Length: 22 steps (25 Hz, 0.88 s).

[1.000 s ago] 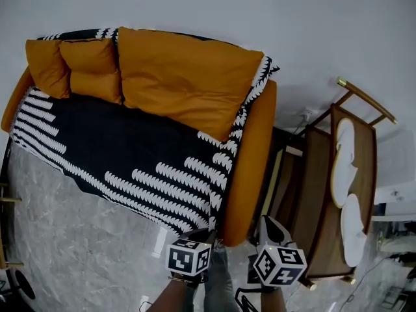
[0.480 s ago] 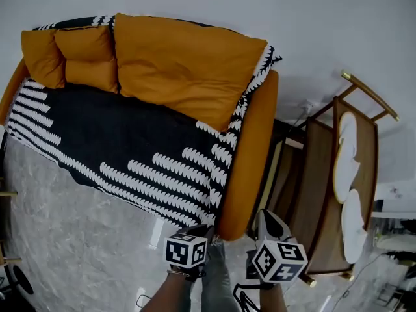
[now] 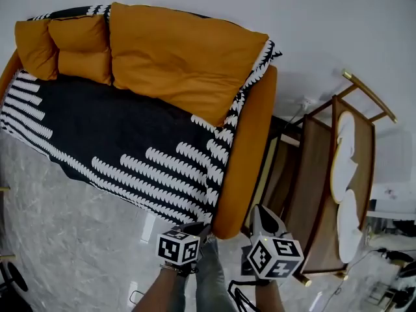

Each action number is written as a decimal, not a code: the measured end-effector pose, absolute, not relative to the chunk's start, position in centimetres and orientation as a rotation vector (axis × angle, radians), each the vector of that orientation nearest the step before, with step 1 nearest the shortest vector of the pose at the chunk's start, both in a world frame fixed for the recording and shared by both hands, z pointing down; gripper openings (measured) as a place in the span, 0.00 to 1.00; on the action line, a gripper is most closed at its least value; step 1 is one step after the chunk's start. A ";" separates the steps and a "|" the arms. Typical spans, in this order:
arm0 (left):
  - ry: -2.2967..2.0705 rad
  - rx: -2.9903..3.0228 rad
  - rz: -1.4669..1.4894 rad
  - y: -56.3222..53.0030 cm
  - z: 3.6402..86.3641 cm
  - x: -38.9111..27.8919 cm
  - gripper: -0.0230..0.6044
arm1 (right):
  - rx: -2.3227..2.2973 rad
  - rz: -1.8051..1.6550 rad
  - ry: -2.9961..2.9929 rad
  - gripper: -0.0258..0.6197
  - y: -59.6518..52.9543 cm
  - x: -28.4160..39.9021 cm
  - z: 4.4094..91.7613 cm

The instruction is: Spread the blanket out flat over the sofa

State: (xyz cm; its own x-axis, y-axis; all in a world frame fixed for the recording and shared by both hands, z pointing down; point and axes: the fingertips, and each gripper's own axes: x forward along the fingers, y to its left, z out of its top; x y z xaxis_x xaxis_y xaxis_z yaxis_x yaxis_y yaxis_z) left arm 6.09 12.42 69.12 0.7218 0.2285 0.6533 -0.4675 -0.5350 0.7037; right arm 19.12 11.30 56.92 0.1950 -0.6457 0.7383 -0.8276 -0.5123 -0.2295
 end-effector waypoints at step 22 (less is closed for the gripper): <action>-0.109 2.019 0.856 12.8 68.6 6.2 0.23 | 2.234 1.203 -1.439 0.05 10.4 19.7 56.3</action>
